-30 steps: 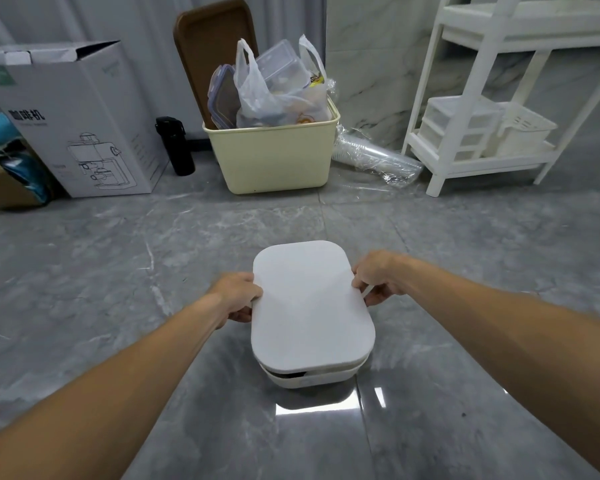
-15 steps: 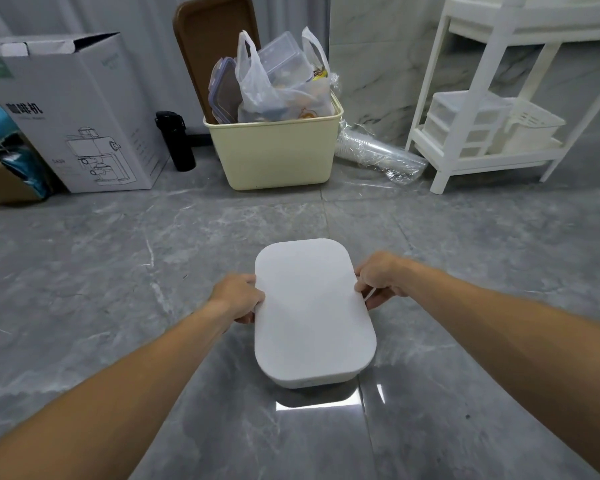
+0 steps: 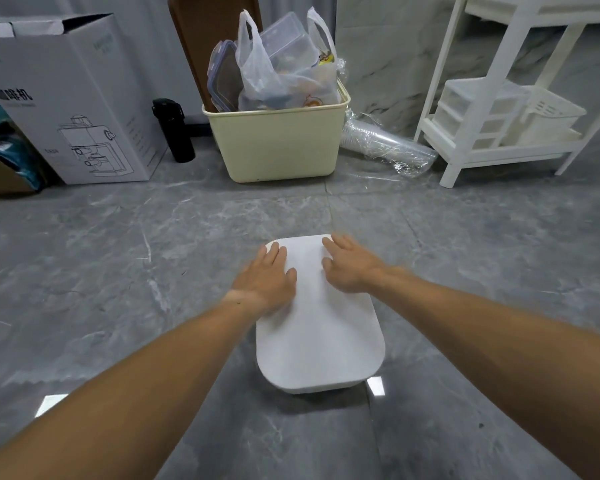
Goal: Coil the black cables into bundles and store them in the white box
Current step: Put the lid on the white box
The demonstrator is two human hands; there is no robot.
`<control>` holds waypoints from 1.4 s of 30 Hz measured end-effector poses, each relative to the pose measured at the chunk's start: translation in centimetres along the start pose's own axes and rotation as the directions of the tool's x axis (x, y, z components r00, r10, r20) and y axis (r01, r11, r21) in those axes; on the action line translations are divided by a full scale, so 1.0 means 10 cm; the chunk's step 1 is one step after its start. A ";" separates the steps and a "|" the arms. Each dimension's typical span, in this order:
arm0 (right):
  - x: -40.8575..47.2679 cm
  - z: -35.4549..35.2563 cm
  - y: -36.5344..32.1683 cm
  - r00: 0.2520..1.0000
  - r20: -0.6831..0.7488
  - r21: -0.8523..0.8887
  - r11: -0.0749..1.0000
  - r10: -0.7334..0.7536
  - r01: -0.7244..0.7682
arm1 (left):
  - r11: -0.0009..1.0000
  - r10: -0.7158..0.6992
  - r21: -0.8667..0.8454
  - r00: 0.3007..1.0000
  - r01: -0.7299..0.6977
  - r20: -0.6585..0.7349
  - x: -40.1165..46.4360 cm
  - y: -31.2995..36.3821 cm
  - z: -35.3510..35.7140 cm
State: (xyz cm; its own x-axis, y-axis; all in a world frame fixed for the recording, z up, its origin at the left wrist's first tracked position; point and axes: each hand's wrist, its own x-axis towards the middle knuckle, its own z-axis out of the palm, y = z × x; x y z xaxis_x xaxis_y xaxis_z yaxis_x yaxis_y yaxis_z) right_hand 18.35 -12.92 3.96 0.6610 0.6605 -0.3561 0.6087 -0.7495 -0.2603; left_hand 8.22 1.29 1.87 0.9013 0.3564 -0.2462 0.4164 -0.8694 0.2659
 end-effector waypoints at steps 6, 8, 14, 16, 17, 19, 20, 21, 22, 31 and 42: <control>0.09 0.08 -0.01 0.999 0.022 -0.006 1.000 0.024 -0.024 | 0.999 -0.028 -0.035 1.000 0.028 0.013 0.12 0.06 0.05; 0.11 0.06 0.02 0.999 0.029 0.036 0.999 0.022 -0.023 | 0.996 -0.056 -0.061 0.998 0.058 0.033 0.15 0.08 0.03; 0.05 0.13 0.05 1.000 -0.014 0.084 0.996 0.010 -0.009 | 0.995 -0.066 -0.077 0.997 0.070 0.050 0.10 0.07 -0.01; -0.05 0.25 0.04 0.997 -0.077 0.098 0.995 -0.006 0.013 | 0.993 -0.063 -0.102 0.998 0.065 0.022 0.00 0.08 0.06; -0.10 0.32 0.05 0.995 -0.104 0.098 0.995 -0.013 0.023 | 0.993 -0.046 -0.106 0.999 0.046 0.000 -0.06 0.08 0.10; -0.20 0.43 0.09 0.988 -0.149 0.088 0.995 -0.033 0.046 | 0.996 0.002 -0.085 0.999 -0.006 -0.045 -0.19 0.07 0.21; -0.24 0.46 0.10 0.986 -0.162 0.083 0.995 -0.041 0.056 | 0.997 0.020 -0.072 0.998 -0.025 -0.065 -0.25 0.06 0.26; -0.27 0.49 0.12 0.985 -0.169 0.079 0.995 -0.047 0.061 | 0.997 0.030 -0.064 0.996 -0.036 -0.080 -0.31 0.04 0.30; -0.29 0.52 0.12 0.984 -0.169 0.074 0.995 -0.050 0.063 | 0.997 0.035 -0.059 0.995 -0.040 -0.091 -0.35 0.02 0.33; -0.32 0.64 0.15 0.985 -0.166 0.062 0.996 -0.049 0.060 | 0.998 0.055 -0.020 0.991 -0.058 -0.122 -0.45 -0.01 0.39; -0.38 0.75 0.14 0.960 -0.275 0.030 0.997 -0.059 0.070 | 0.993 0.059 -0.084 0.976 -0.078 -0.210 -0.50 -0.02 0.48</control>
State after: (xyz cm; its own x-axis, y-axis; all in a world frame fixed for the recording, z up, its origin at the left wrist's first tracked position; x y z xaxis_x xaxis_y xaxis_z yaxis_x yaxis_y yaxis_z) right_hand 13.39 -16.79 -1.73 0.7191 0.6903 -0.0801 0.6399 -0.7026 -0.3112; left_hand 3.03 -2.00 -1.42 0.9292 0.3685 -0.0286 0.3533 -0.8628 0.3615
